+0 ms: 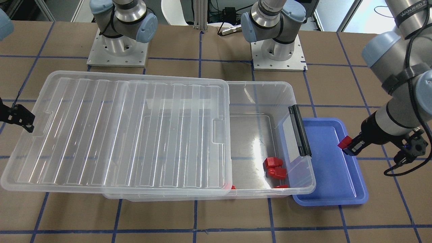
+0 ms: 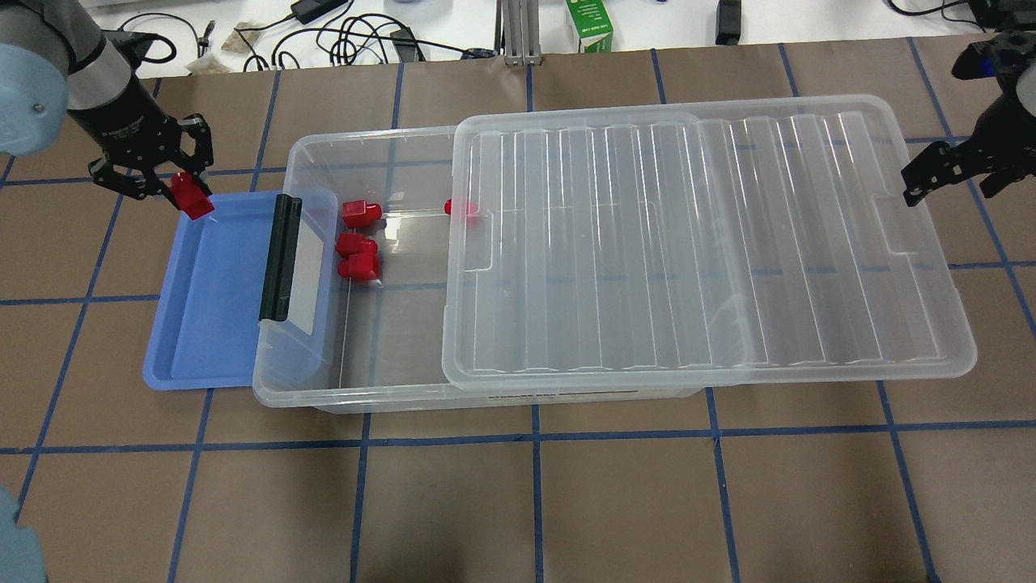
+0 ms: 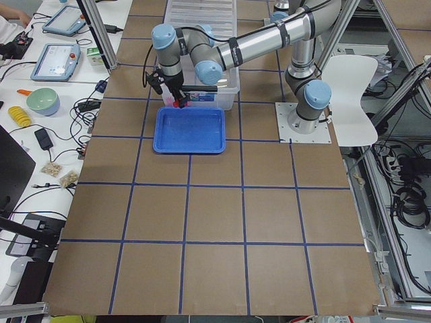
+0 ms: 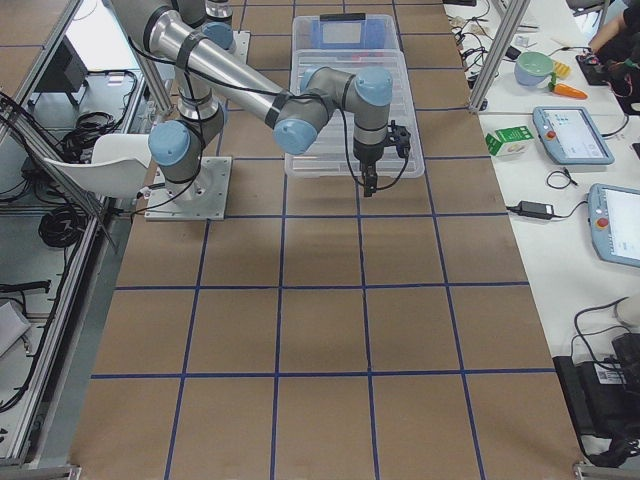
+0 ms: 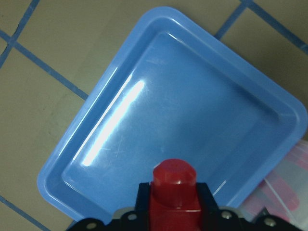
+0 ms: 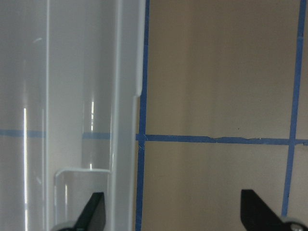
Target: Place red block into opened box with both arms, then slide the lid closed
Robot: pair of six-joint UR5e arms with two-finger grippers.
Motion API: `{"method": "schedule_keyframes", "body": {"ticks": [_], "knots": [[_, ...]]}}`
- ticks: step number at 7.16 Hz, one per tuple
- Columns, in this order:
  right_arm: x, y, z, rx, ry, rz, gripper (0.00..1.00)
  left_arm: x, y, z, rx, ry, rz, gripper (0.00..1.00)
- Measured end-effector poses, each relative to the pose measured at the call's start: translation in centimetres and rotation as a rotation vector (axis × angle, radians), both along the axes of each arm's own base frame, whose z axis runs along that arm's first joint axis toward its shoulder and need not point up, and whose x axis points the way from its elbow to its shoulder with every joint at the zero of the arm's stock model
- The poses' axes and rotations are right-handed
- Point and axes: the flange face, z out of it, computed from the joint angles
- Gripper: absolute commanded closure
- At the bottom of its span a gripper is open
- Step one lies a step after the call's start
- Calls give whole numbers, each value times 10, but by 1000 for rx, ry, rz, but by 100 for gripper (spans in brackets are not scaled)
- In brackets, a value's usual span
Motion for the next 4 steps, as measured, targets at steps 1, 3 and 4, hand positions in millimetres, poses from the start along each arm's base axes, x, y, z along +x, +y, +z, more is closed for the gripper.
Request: {"method": "schedule_keyframes", "body": {"ticks": [1,3,4], "knots": [[2,2,14,0,-2,-3,0,-34,6,16,-10,11,-60,100],[10,14,65,25,-17,-9,0,-111,24,23,-14,23,-192,100],[15,24,94,40,-22,-11,0,-140,29,16,-4,26,-242,100]]}}
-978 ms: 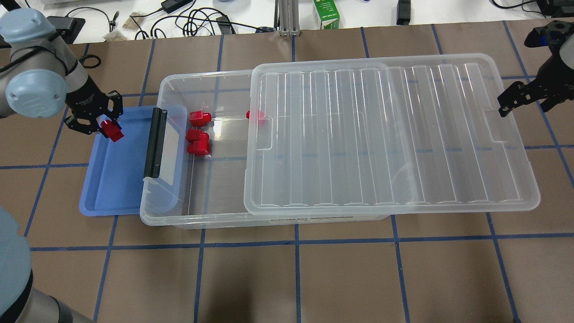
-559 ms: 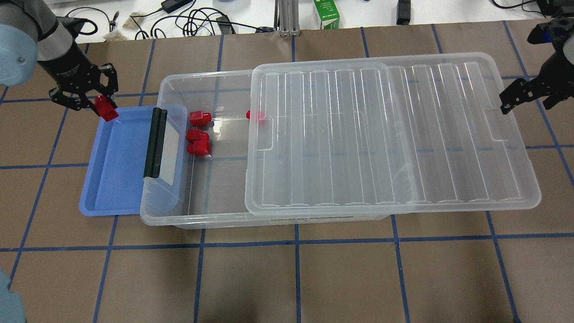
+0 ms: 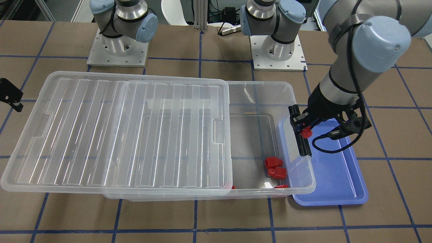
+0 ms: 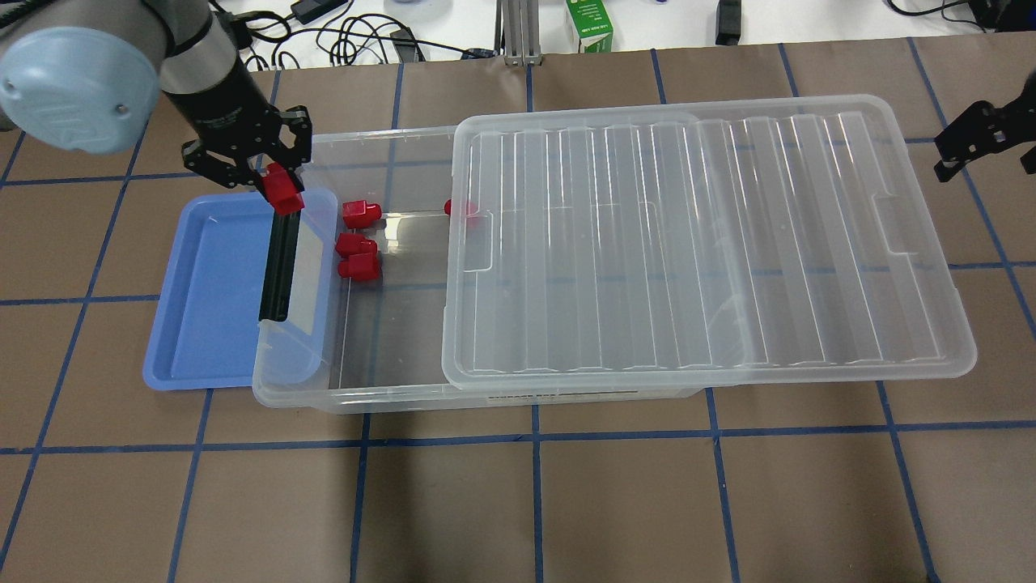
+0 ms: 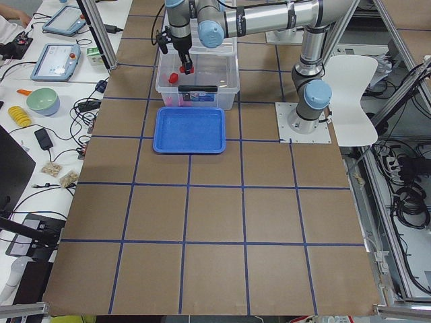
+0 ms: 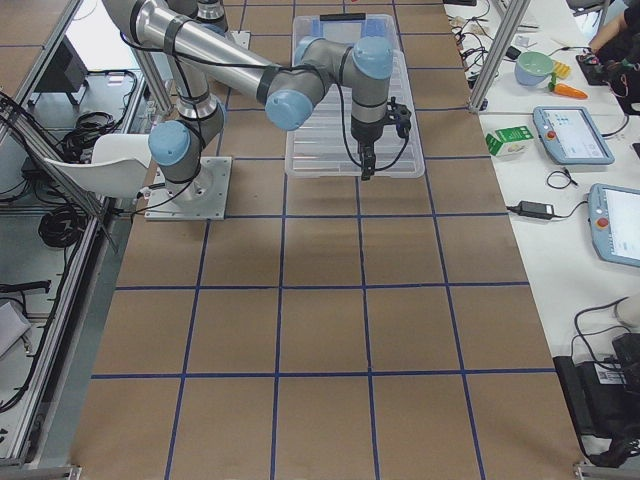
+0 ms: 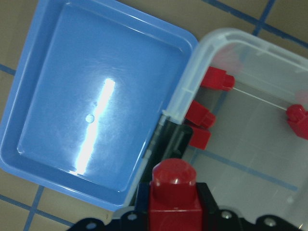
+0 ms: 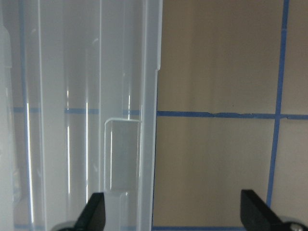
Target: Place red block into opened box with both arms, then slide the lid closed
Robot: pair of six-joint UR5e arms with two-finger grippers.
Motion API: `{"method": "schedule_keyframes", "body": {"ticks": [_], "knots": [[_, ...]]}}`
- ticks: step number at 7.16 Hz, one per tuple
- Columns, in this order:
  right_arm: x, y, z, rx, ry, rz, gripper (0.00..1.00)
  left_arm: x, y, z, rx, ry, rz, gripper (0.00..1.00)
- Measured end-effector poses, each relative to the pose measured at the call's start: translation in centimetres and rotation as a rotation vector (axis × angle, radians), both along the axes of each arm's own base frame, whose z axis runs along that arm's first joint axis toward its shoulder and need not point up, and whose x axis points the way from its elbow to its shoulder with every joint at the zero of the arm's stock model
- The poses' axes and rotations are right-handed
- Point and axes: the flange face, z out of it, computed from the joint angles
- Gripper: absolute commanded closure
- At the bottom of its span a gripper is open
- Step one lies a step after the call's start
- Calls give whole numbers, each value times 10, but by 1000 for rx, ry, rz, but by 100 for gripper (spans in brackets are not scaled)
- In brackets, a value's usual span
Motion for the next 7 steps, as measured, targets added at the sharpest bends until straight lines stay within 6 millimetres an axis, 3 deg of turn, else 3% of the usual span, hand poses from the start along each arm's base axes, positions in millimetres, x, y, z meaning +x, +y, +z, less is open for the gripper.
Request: {"method": "schedule_keyframes", "body": {"ticks": [2,3,5,7], "knots": [[16,32,49,13,0,-11,0,-34,11,-23,29,1,-65,100],[23,44,62,8,1,-23,0,-40,15,-39,40,2,-90,100],[51,44,70,-7,-11,-41,0,-42,18,-75,30,5,-156,100],[112,34,67,-15,-25,-94,0,-44,18,-109,35,26,-178,100]]}}
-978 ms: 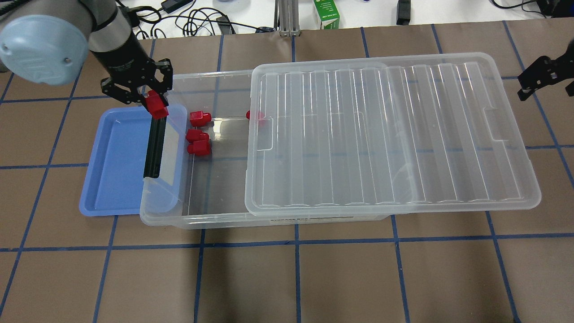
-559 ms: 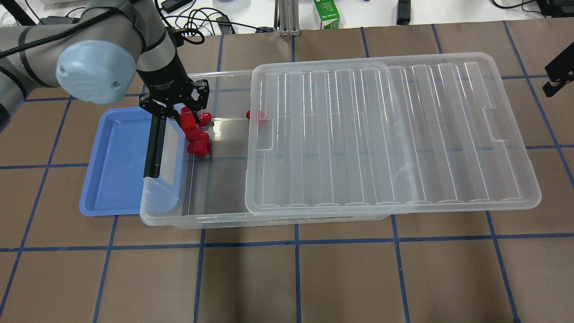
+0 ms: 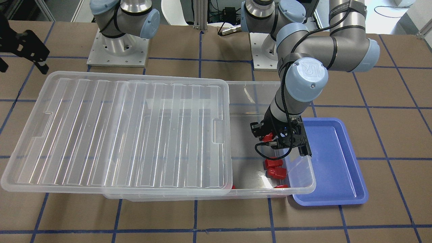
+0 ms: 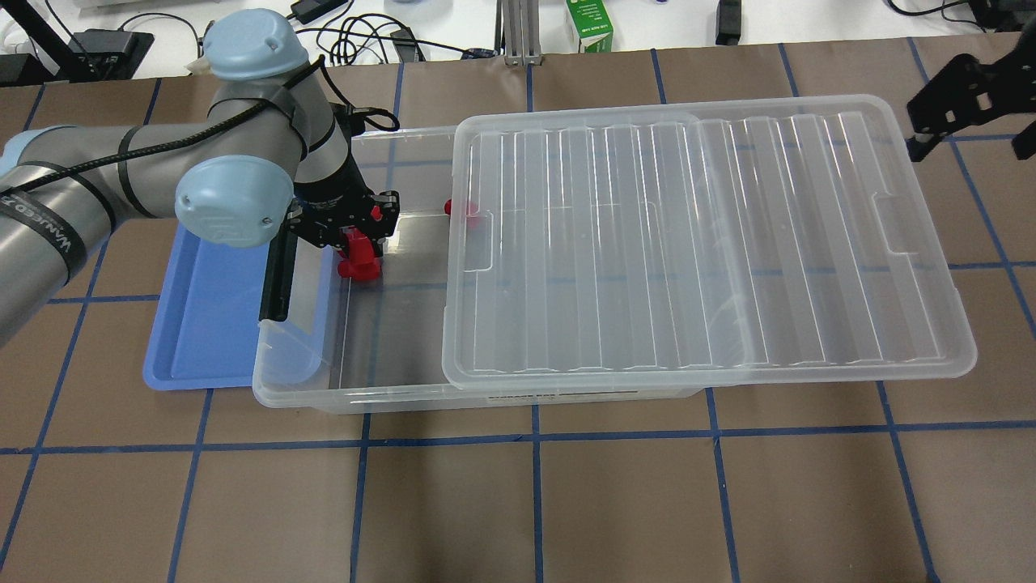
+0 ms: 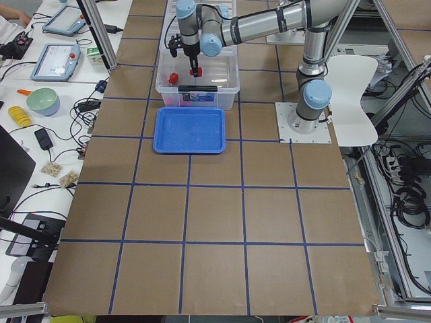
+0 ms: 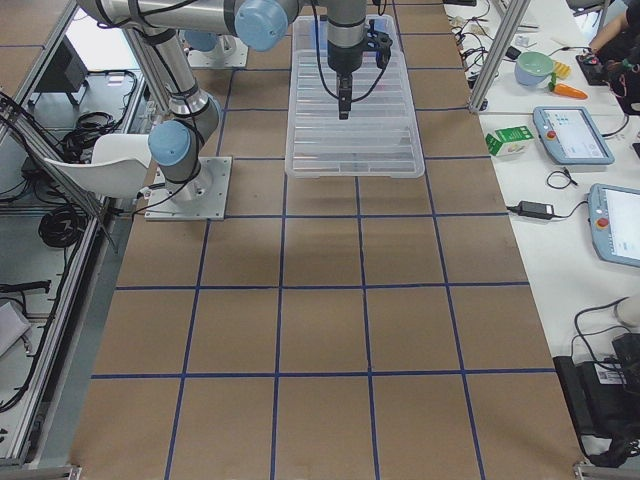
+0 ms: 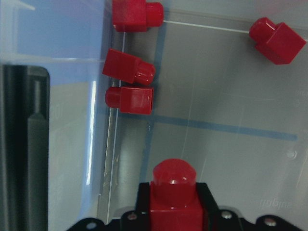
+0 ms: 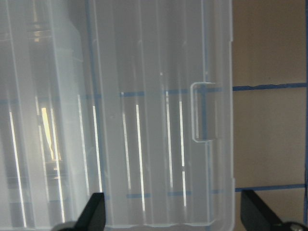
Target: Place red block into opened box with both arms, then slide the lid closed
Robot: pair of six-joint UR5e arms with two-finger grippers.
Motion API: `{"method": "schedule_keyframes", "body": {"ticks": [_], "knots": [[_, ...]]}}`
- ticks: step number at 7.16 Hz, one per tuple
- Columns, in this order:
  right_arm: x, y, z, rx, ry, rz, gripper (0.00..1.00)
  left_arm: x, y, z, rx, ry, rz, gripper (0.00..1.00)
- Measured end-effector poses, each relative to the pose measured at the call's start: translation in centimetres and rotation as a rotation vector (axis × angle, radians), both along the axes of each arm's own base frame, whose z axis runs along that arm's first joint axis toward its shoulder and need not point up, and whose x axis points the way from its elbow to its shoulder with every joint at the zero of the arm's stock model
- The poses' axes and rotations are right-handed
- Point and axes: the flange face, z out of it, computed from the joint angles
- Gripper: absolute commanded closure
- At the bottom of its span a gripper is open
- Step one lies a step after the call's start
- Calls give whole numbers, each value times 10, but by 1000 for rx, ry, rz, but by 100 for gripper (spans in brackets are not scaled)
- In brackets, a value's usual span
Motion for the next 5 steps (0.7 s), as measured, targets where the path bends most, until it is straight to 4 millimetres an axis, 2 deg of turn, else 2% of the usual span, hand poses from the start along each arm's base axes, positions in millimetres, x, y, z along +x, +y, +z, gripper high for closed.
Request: {"method": "schedule_keyframes", "body": {"ticks": [2,3,4,5], "knots": [[70,-12,-11,-19,0,-39,0,-4,-4,-21,19,39,-3,100],[96,-19,-18,-32,2,-50,0,-5,-7,-31,20,44,-5,100],[111,-23,-23,-39,2,-52,0,-5,-11,-41,24,46,-10,100],[117,-24,-25,-40,2,-51,0,-5,-15,-51,27,47,-16,100]]}}
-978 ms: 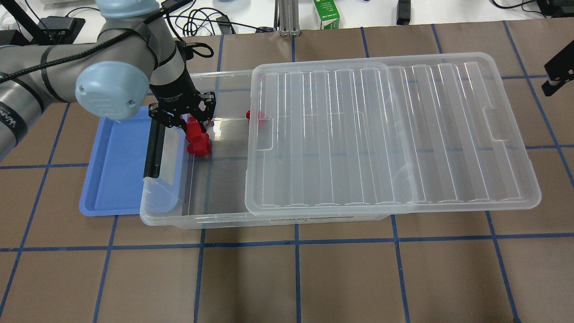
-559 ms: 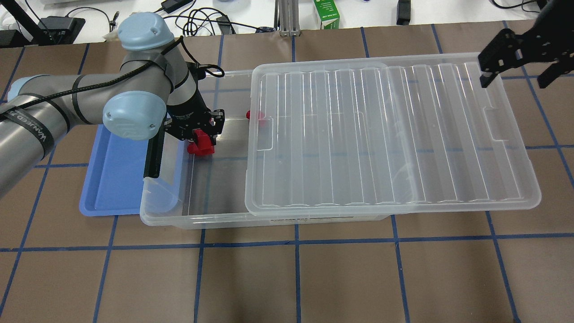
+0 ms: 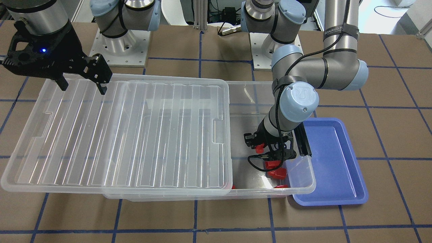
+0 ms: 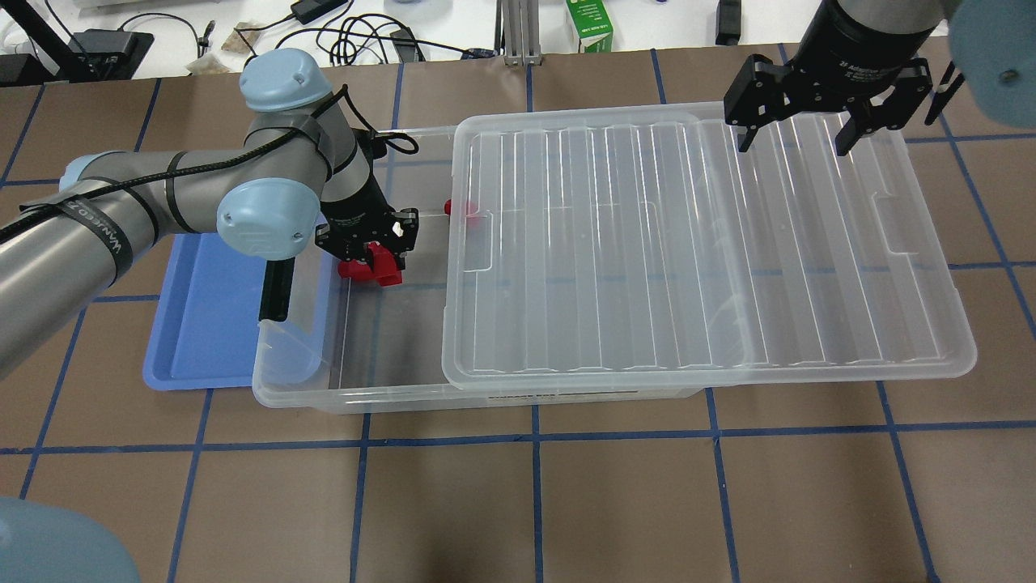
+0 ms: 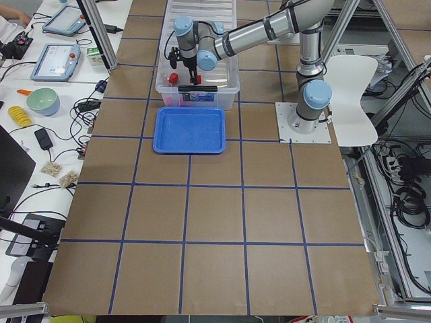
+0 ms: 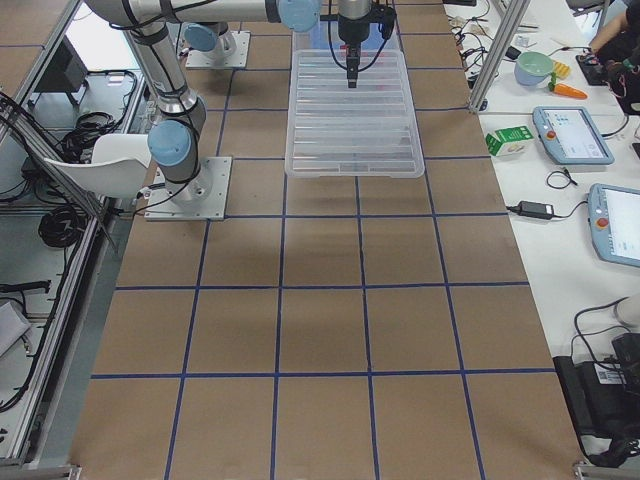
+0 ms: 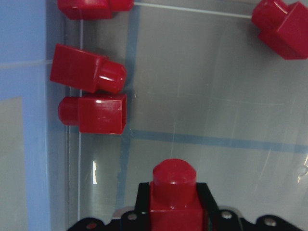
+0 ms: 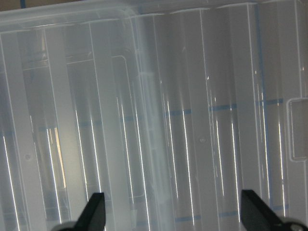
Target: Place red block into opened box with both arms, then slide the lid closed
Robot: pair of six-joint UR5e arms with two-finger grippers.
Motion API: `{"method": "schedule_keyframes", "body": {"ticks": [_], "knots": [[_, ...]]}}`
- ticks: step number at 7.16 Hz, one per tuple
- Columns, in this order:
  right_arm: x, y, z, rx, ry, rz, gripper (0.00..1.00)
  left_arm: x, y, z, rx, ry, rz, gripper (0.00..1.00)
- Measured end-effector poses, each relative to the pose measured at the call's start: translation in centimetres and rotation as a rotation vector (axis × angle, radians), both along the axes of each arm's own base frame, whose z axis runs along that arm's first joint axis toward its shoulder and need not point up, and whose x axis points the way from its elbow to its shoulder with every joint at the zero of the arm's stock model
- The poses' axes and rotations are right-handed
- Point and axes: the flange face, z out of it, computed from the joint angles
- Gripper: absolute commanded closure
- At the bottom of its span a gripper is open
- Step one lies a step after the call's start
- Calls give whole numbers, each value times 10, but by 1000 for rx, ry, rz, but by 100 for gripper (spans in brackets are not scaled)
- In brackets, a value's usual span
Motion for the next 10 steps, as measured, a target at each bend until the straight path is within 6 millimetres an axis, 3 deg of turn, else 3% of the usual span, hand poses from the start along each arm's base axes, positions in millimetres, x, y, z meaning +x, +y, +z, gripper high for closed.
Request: {"method": "schedule_keyframes", "body": {"ticks": [3,5,6,7,10], "knots": [[2,0,-1,1,7,1,0,0,-11,-28,-2,0,-7,100],[2,-1,-1,0,10,6,0,0,-15,-47,10,1,-8,75],[2,-1,-1,-1,10,7,0,0,-15,-54,17,1,-9,27],[2,-1,-2,0,10,8,0,0,-15,-58,19,1,-8,0],[2,-1,-2,1,10,8,0,-2,-15,-53,8,2,-11,0]]}}
